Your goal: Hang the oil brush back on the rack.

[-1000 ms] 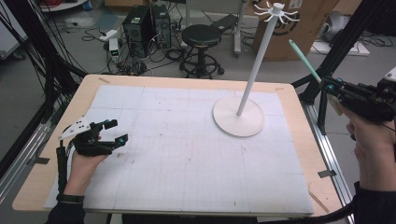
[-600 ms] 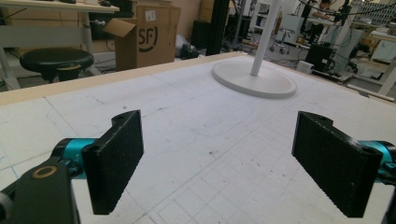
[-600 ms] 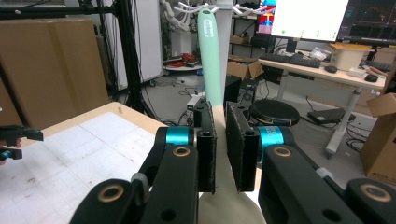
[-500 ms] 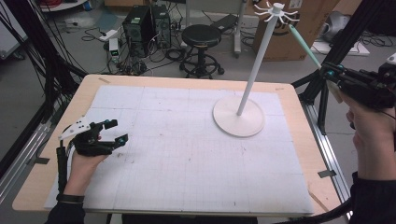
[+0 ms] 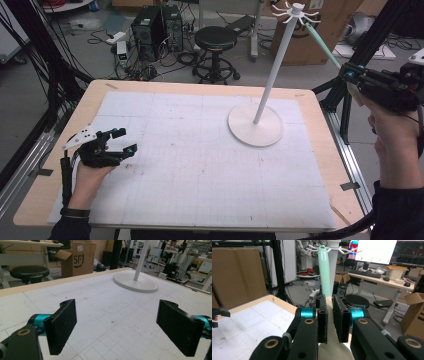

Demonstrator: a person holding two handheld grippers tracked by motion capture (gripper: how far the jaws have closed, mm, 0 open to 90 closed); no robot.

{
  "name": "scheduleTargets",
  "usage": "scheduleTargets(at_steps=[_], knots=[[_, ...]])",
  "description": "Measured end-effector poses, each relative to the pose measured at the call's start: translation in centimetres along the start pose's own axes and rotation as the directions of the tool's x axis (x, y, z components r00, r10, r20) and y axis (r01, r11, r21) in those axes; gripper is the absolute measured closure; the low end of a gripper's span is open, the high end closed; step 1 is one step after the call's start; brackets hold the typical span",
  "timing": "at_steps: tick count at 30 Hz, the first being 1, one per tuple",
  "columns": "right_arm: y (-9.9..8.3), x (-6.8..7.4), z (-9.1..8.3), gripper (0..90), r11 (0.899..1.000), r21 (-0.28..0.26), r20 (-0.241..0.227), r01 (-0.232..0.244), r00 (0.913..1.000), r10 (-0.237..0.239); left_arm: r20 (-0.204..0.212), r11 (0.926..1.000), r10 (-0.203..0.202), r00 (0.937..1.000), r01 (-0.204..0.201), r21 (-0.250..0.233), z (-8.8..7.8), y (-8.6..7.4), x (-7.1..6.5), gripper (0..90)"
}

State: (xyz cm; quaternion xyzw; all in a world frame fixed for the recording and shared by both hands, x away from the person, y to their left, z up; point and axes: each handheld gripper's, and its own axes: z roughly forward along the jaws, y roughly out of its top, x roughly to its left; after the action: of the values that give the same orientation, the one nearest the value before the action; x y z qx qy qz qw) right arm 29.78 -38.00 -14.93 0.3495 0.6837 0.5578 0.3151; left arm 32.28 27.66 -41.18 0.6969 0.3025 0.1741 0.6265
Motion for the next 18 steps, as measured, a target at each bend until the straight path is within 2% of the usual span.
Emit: scheduleTargets(at_steps=[18], knots=[[0.52, 0.07, 0.39, 83.2, 1.000, 0.029, 0.015, 0.011, 0.9998, -0.012, -0.001, 1.0000, 0.000, 1.0000, 0.000, 0.000, -0.02, 0.00, 0.01, 17.2]])
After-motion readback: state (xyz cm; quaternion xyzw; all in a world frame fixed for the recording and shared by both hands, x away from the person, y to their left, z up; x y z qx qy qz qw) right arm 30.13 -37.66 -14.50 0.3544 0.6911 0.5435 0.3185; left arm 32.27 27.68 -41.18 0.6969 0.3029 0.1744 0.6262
